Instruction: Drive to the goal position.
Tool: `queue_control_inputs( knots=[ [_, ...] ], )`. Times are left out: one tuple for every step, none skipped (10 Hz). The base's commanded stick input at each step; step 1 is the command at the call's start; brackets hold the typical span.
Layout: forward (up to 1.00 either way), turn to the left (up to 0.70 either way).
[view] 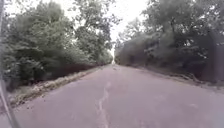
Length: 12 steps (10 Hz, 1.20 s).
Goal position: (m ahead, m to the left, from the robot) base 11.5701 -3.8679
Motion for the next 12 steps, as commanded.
queue_control_inputs(
  knots=[
    [0.7,0.22],
    [0.7,0.08],
    [0.7,0.0],
    [0.7,0.0],
    [0.7,0.0],
    [0.7,0.0],
    [0.7,0.0],
    [0.7,0.0],
    [0.7,0.0],
    [0.7,0.0],
    [0.7,0.0],
    [0.7,0.0]
  ],
)
